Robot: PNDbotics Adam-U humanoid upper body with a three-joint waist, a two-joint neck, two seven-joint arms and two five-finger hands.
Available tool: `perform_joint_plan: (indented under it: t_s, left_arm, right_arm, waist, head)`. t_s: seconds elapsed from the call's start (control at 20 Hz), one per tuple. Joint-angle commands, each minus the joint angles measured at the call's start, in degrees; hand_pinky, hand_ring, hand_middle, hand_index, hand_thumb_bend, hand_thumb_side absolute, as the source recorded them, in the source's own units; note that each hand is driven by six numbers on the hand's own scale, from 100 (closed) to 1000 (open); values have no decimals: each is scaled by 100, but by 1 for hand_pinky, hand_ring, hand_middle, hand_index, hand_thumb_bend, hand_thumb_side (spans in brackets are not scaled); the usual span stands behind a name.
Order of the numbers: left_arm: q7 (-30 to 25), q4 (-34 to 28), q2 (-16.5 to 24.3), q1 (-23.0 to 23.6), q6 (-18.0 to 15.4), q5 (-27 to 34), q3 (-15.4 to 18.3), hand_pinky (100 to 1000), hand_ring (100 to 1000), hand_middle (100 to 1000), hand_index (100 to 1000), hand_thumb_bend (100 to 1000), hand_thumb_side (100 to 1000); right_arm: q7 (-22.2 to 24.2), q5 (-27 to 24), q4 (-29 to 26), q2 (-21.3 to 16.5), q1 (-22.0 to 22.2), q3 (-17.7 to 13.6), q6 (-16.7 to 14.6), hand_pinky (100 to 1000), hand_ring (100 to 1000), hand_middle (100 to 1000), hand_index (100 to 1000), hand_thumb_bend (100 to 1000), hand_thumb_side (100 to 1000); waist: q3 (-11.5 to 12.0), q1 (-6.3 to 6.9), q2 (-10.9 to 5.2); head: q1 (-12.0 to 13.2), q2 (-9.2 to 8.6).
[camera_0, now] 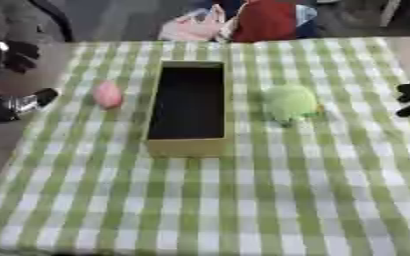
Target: Pick up objects on the table and place them in the box.
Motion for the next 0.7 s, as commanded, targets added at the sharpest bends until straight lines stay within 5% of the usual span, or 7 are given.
perform_joint_plan:
  t_s: [0.05, 0.45, 0.7]
  left_arm:
    - [-6, 517, 586, -317, -95, -247, -272, 711, 718, 710, 830, 575, 417]
    - [-278, 2149, 708, -1484, -569, -1002, -1040, 701, 715, 703, 829, 509, 267]
    - [-573, 2968, 432, -2095, -1000, -1524, -1324, 700, 708, 695, 825, 531, 277]
  right_arm:
    - [39, -24, -51, -120, -84, -5, -5, 704, 891, 681, 849, 100, 417]
    - [107, -66, -50, -138, -125, 60, 4, 704, 891, 681, 849, 100, 418]
    - [141, -85, -44, -137, -141, 86, 15, 703, 892, 681, 849, 100, 421]
  waist:
    - [-21, 9, -97]
    - [-136, 41, -124]
    - [-192, 58, -140]
  head:
    - [37, -52]
    - [92, -60]
    - [117, -49]
